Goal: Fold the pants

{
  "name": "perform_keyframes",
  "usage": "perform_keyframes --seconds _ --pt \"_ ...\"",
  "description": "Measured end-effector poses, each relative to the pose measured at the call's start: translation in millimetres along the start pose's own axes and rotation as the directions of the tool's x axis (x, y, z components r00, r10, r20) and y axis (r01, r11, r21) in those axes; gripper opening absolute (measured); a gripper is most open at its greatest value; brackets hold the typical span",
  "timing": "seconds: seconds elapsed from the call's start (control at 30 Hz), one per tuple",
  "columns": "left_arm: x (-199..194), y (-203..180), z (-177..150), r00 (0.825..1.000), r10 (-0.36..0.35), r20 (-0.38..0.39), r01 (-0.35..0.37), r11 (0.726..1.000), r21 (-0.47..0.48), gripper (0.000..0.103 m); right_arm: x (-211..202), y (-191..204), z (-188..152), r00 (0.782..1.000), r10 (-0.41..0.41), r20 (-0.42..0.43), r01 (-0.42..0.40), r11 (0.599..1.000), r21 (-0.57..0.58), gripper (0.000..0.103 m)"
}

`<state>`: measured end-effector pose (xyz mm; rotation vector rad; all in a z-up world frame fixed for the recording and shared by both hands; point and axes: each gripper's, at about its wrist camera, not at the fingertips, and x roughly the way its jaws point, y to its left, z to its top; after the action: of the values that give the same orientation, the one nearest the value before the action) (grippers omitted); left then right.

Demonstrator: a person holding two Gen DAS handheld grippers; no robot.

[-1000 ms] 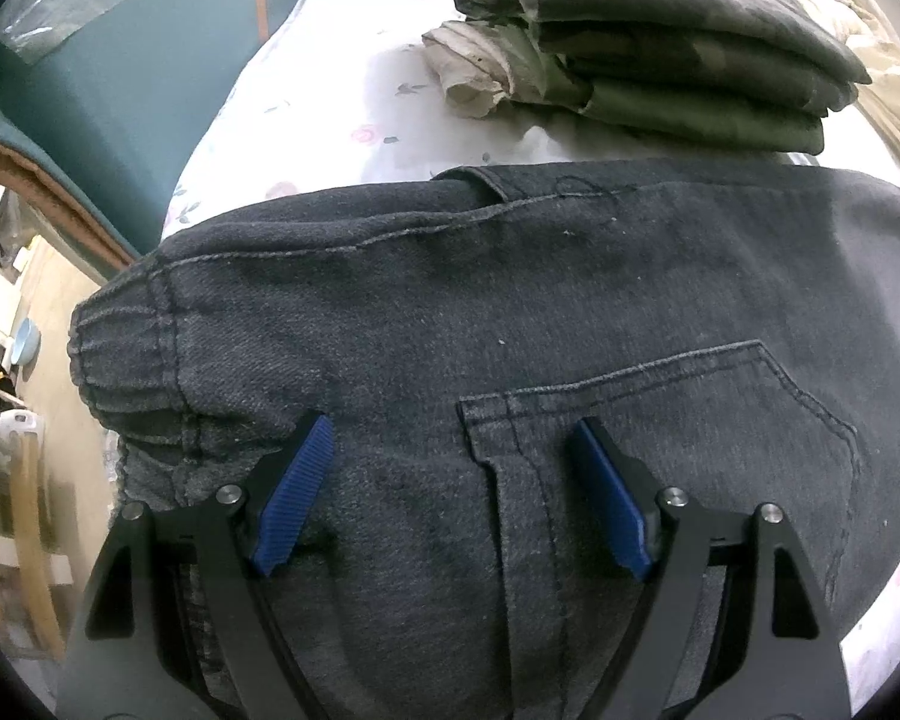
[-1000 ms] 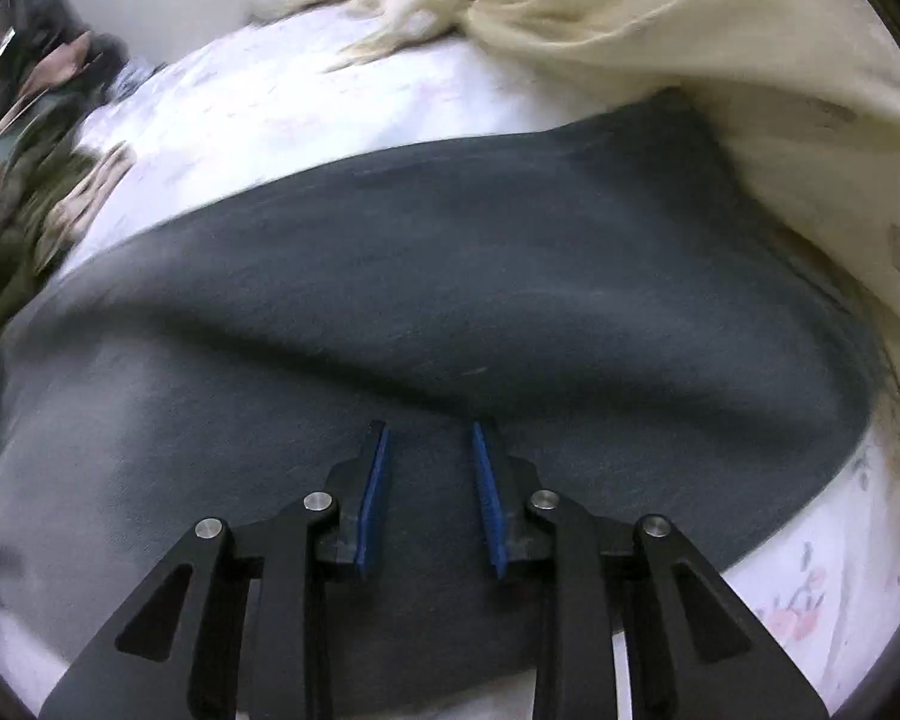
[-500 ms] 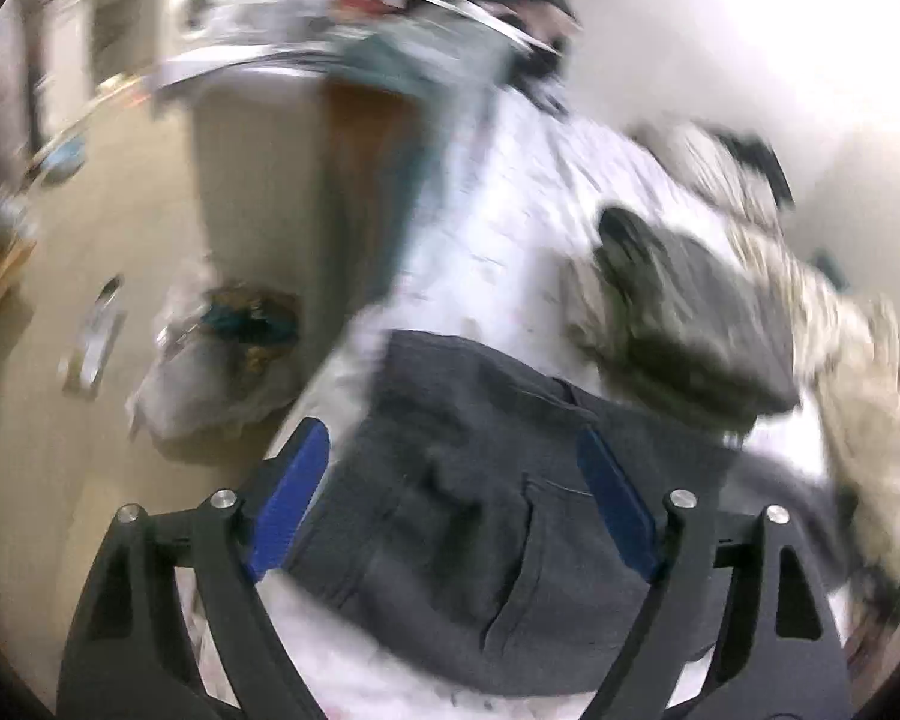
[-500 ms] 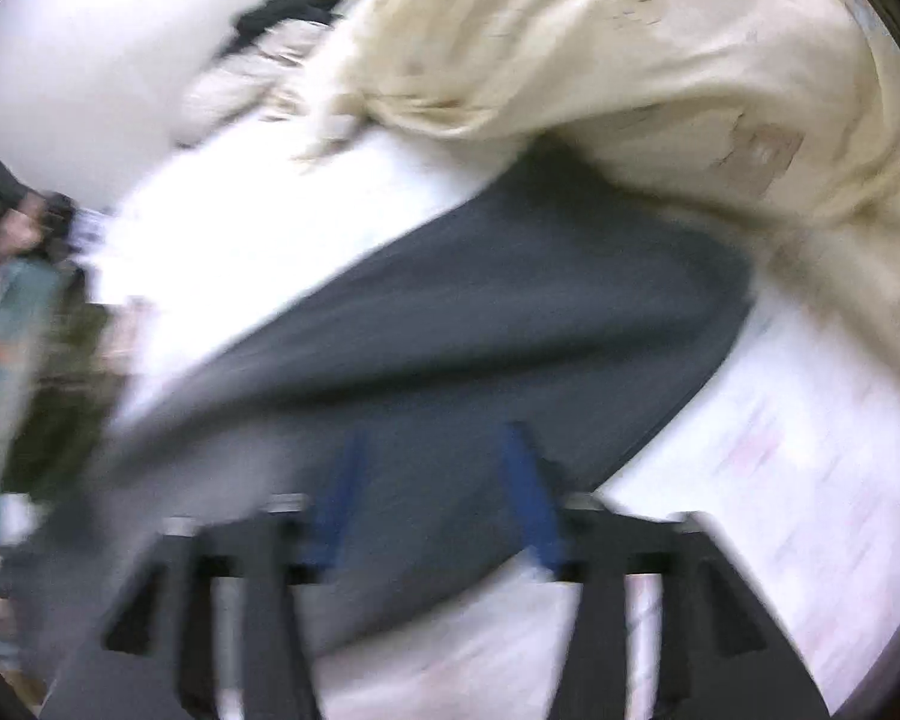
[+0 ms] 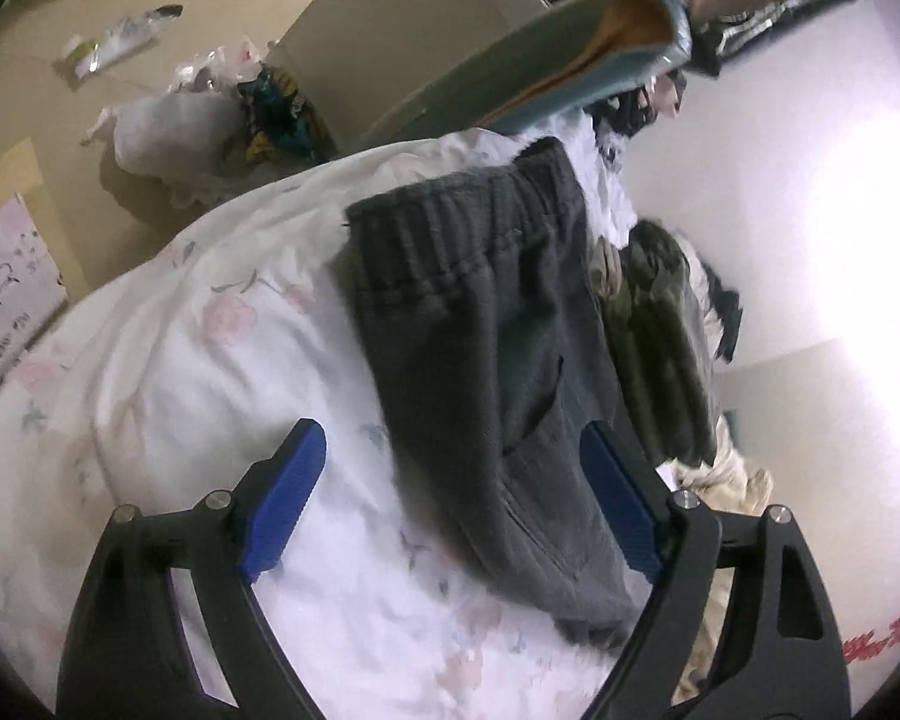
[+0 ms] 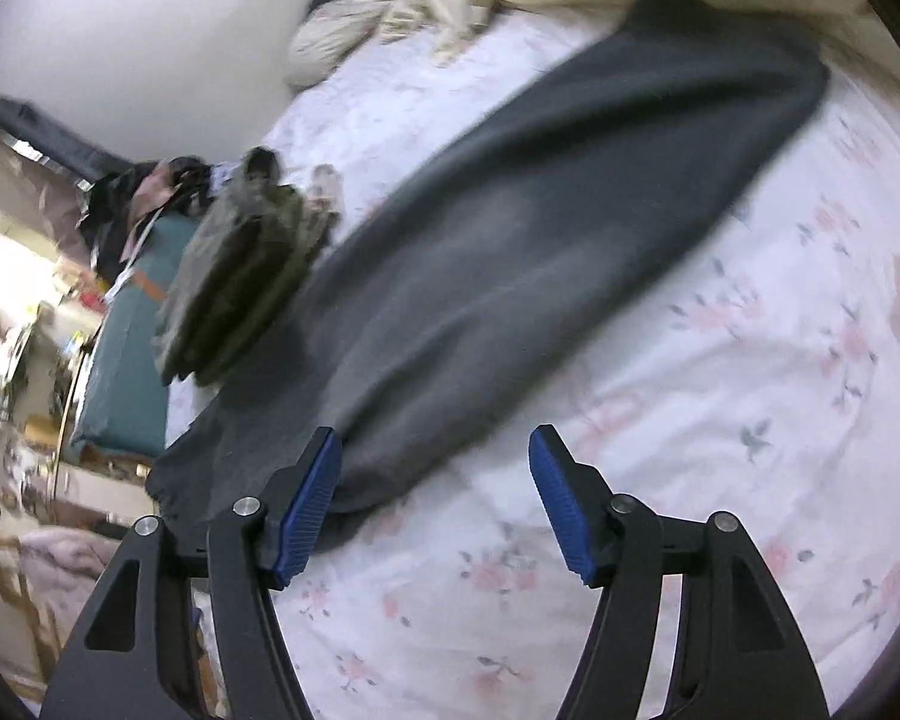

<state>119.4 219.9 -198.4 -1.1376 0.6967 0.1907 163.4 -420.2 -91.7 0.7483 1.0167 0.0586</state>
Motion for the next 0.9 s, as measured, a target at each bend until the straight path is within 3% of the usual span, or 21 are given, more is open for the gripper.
perform_keyframes --seconds 0.23,0.47,0.5,0.57,0.6,0.63,0.7,0.77,0.83,0.9 --pt "26.0 -10.9 28.4 1.0 -0.02 -0.011 0.021 0.997 0.07 0.081 21.3 -32.3 2.4 0.999 0.006 -0.036 0.001 0.984 0.18 0.067" --pt "69.5 -31.1 63.2 0.999 0.003 -0.039 0.002 0.99 0.138 0.08 14.6 -57.0 10.0 1.0 -0.017 0.021 0.011 0.966 0.258 0.067" --pt "72.7 -36.6 66.1 0.999 -0.005 -0.034 0.01 0.989 0.149 0.077 12.2 -64.9 11.7 0.999 -0.026 0.03 0.017 0.96 0.279 0.067" --pt "75.0 -44.9 67.8 1.0 0.009 -0.015 -0.006 0.985 0.173 0.06 9.2 -78.6 16.8 0.998 -0.038 0.047 0.022 0.951 0.308 0.07" --pt "74.0 -47.6 68.3 1.0 0.027 0.001 -0.026 0.981 0.19 0.038 8.0 -87.5 21.1 0.997 -0.048 0.061 0.025 0.945 0.326 0.072" --pt "73.6 -49.0 68.6 0.998 0.057 0.015 -0.059 0.978 0.203 0.03 6.1 -99.2 27.3 0.994 -0.065 0.083 0.031 0.936 0.351 0.073" --pt "72.5 -52.1 68.6 0.997 0.078 0.019 -0.081 0.974 0.21 0.025 5.9 -123.3 39.1 0.989 -0.086 0.12 0.031 0.917 0.397 0.073" --pt "69.7 -62.8 66.5 0.993 0.112 0.035 -0.118 0.958 0.26 0.022 10.7 -154.8 54.5 0.985 -0.056 0.162 -0.023 0.894 0.447 0.073" --pt "64.9 -81.1 62.0 0.985 0.155 0.074 -0.171 0.926 0.338 0.022 11.7 -173.6 73.4 0.976 -0.012 0.216 -0.084 0.899 0.429 0.073" --pt "60.3 -92.0 61.2 0.981 0.171 0.087 -0.191 0.916 0.353 0.021 8.7 -184.2 94.5 0.965 -0.009 0.263 -0.097 0.916 0.389 0.073"
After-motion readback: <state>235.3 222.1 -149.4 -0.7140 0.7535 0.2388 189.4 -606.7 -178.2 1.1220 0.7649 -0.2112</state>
